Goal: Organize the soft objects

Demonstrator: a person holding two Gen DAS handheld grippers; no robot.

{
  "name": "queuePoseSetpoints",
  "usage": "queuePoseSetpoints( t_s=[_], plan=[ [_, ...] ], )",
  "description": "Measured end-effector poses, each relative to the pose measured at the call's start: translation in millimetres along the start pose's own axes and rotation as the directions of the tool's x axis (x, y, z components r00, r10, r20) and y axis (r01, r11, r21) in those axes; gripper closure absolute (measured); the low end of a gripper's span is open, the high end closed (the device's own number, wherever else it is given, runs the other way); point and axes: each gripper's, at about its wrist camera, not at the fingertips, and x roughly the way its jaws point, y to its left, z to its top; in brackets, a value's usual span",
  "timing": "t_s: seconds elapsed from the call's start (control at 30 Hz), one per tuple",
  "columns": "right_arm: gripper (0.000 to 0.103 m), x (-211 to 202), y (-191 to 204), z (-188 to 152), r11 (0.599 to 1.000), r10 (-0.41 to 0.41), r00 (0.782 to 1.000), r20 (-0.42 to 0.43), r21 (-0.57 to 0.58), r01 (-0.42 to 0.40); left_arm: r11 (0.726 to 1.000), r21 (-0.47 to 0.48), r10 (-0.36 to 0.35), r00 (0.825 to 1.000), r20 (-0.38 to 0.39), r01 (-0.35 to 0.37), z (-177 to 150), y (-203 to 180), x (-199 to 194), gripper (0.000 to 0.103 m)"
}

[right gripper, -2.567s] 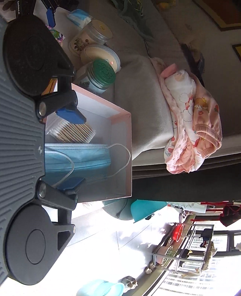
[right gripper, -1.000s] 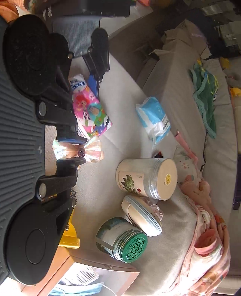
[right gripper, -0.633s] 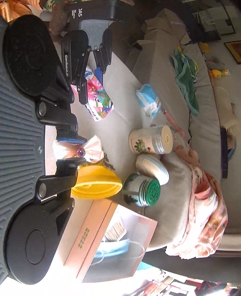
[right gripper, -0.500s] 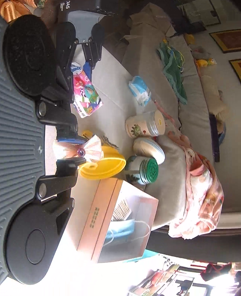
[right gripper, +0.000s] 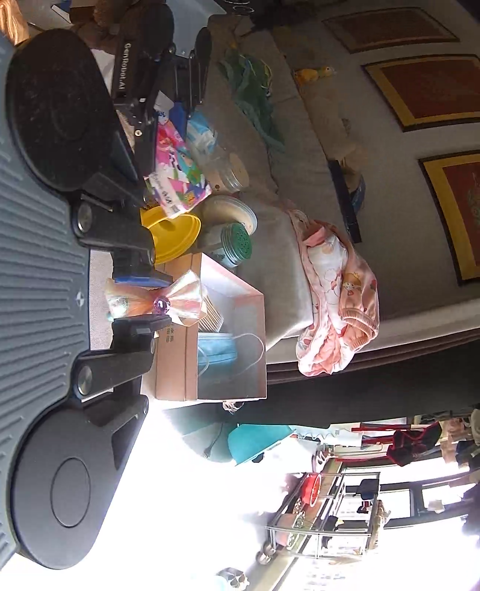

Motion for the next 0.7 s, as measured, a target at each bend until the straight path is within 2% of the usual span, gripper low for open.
queuePoseSetpoints(
  t_s=[0.1, 0.2, 0.3, 0.33, 0.4, 0.43, 0.5, 0.53, 0.6, 0.63, 0.7],
  plan=[
    [0.088, 8.9, -7.0, -1.8, 1.000, -0.002, 1.000, -0.004, 0.020, 0.002, 0.996, -0.083, -0.006, 1.000, 0.030, 0.008, 47.9, 18.0, 29.7, 0.049],
    [0.088, 21.4, -14.7, -4.7, 0.999, -0.001, 1.000, -0.018, 0.034, 0.001, 0.995, -0.101, 0.019, 0.998, 0.060, -0.013, 88.0, 26.4, 73.1, 0.049],
    [0.088, 33.1, -24.6, -9.5, 0.998, -0.001, 0.999, -0.039, 0.060, 0.003, 0.988, -0.155, 0.007, 0.993, 0.115, 0.011, 111.3, 37.1, 122.1, 0.046],
    [0.088, 36.9, -28.0, -10.7, 0.998, -0.001, 0.999, -0.047, 0.070, 0.004, 0.983, -0.182, 0.008, 0.995, 0.102, 0.010, 113.3, 40.8, 143.0, 0.044],
    [0.088, 45.3, -36.8, -14.0, 0.996, -0.006, 0.998, -0.067, 0.092, 0.012, 0.980, -0.193, 0.049, 0.999, -0.016, -0.051, 110.7, 41.7, 185.0, 0.046],
    [0.088, 48.9, -41.0, -15.9, 0.995, -0.009, 0.997, -0.078, 0.099, 0.017, 0.984, -0.155, 0.072, 0.992, -0.103, -0.088, 105.0, 37.9, 206.7, 0.045],
    [0.088, 55.8, -47.3, -17.0, 0.994, -0.026, 0.995, -0.098, 0.101, 0.035, 0.991, -0.086, 0.086, 0.970, -0.229, -0.108, 87.6, 33.8, 236.0, 0.047],
    [0.088, 59.0, -49.6, -16.2, 0.994, -0.036, 0.994, -0.105, 0.097, 0.046, 0.991, -0.080, 0.084, 0.961, -0.262, -0.109, 81.9, 34.5, 243.2, 0.047],
    [0.088, 64.3, -53.2, -10.7, 0.994, -0.061, 0.992, -0.111, 0.082, 0.071, 0.988, -0.107, 0.088, 0.971, -0.224, -0.115, 79.4, 39.6, 236.9, 0.048],
    [0.088, 65.8, -53.8, -6.6, 0.994, -0.070, 0.992, -0.108, 0.074, 0.078, 0.988, -0.116, 0.080, 0.983, -0.165, -0.100, 82.2, 43.3, 226.2, 0.049],
    [0.088, 65.6, -54.5, 13.8, 0.995, -0.081, 0.994, -0.075, 0.053, 0.085, 0.990, -0.123, 0.057, 0.996, -0.069, -0.065, 88.7, 49.2, 199.1, 0.048]
  ],
)
